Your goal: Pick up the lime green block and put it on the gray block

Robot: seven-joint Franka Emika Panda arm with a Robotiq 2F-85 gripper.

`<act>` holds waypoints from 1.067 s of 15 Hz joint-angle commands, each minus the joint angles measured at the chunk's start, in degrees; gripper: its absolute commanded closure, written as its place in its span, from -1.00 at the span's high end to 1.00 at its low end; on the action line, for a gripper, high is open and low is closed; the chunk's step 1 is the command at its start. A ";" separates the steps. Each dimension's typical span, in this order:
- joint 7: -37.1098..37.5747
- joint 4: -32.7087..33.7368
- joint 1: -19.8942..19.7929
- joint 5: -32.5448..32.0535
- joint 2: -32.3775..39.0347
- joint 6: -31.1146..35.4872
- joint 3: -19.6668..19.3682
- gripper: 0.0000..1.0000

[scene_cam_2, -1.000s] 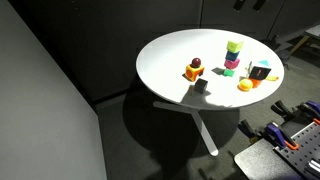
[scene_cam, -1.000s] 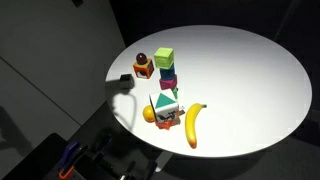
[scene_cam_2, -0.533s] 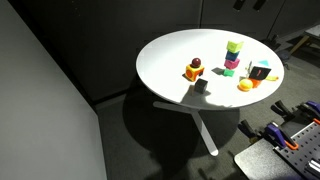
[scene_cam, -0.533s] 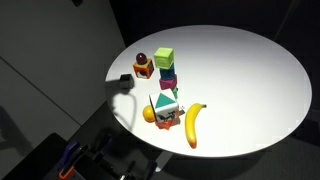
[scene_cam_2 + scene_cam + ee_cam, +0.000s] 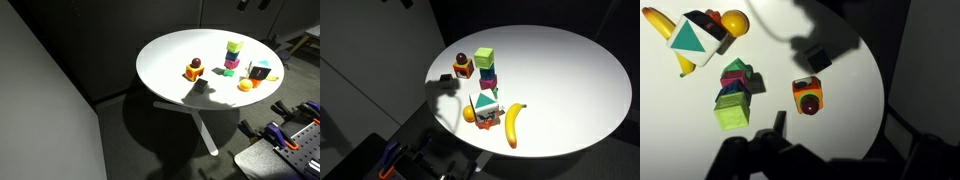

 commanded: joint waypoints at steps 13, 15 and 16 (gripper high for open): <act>3.16 6.93 -6.66 -12.57 7.37 -9.05 -1.66 1.00; 1.45 7.13 -6.56 -13.32 8.59 -8.22 -2.60 1.00; 0.50 7.31 -6.51 -13.38 9.28 -7.82 -3.10 1.00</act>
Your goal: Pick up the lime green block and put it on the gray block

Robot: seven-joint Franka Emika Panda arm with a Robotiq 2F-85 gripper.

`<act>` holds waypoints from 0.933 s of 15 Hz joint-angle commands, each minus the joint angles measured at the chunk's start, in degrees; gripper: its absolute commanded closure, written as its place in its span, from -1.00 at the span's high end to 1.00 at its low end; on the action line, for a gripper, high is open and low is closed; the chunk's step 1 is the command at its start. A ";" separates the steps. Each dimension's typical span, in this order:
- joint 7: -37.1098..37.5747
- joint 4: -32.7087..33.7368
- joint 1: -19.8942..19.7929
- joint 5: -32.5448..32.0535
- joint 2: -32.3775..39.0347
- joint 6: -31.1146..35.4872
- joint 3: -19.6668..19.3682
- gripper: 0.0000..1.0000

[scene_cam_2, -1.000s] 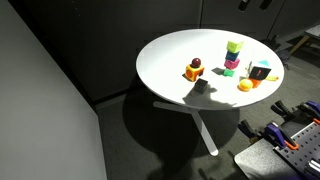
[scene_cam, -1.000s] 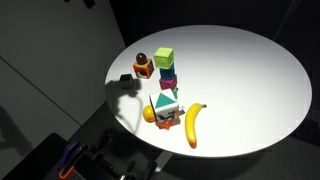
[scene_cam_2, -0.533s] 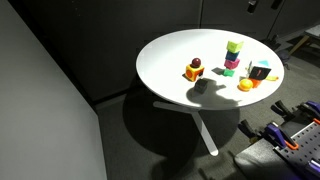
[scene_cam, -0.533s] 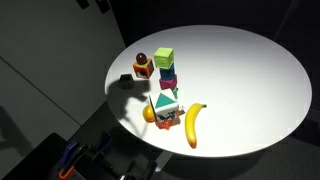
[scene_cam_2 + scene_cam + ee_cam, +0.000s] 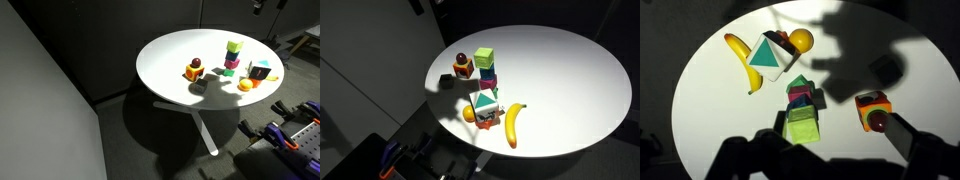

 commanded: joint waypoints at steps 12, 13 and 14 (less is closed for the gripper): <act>-15.31 4.98 -0.28 -1.58 11.34 4.18 -5.88 1.00; -16.02 5.14 -0.29 -1.67 11.84 4.77 -6.02 1.00; -16.35 5.34 -0.32 -1.71 12.30 5.20 -6.13 1.00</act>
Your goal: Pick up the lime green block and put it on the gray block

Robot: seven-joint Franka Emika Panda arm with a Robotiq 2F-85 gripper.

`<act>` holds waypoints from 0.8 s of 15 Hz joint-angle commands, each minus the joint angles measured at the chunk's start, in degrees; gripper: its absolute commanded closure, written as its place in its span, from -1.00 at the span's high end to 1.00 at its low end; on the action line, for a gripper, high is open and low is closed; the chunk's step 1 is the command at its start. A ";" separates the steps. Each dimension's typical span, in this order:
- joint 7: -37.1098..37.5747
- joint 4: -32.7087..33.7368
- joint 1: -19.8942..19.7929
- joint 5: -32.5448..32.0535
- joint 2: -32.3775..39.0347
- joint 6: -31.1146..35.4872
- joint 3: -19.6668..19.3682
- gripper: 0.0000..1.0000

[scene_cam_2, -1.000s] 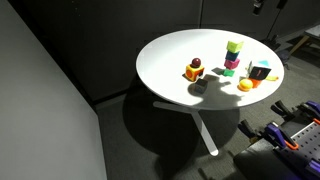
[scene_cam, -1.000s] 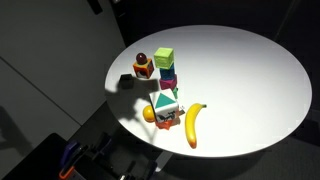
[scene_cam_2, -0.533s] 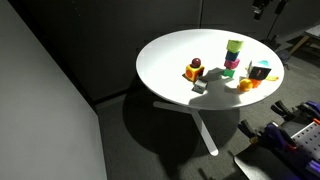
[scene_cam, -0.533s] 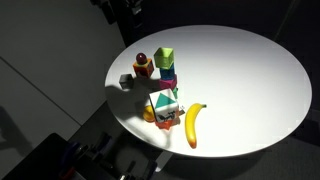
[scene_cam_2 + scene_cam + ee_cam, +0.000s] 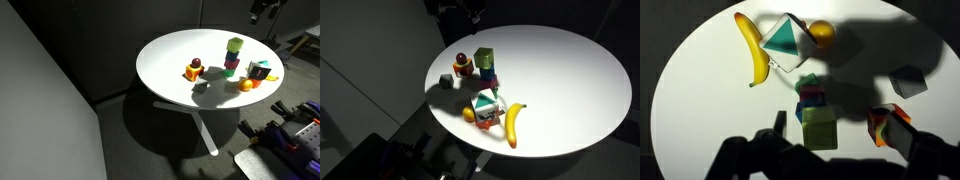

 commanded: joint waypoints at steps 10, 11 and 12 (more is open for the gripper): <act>-1.48 1.06 -0.04 -0.09 1.72 1.07 -0.39 1.00; -1.49 1.07 -0.04 -0.09 1.72 1.07 -0.39 1.00; -1.66 1.36 -0.10 0.34 2.19 0.83 -0.57 1.00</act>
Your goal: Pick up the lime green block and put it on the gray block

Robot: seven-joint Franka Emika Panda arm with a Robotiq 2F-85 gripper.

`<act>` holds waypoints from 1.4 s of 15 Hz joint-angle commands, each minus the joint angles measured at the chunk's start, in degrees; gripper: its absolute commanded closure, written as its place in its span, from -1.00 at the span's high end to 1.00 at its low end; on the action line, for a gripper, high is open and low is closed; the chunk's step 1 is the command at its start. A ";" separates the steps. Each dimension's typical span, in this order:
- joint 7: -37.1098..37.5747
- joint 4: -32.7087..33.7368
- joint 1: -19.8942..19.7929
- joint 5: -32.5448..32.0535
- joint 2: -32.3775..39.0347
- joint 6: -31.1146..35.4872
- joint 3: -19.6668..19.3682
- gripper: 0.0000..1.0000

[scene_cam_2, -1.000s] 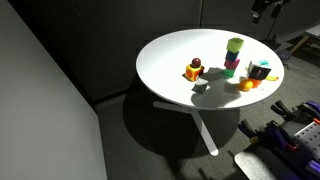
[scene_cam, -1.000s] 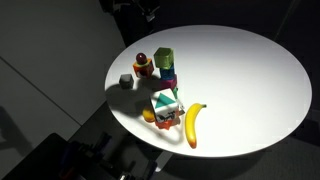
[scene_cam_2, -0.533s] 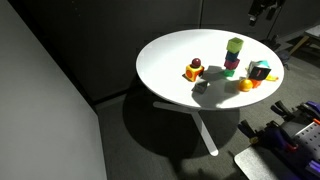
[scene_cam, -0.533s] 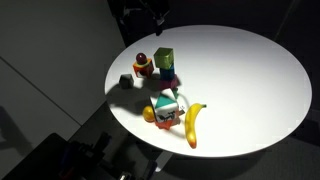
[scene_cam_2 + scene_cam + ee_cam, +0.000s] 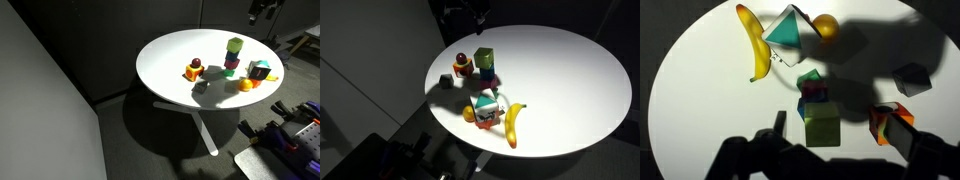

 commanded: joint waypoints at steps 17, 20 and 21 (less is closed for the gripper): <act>-1.33 2.87 -0.87 3.63 8.44 2.59 -2.02 1.00; -1.86 4.07 -0.91 4.05 10.15 3.40 -2.09 1.00; -1.91 4.62 -0.91 4.13 10.74 3.46 -2.06 1.00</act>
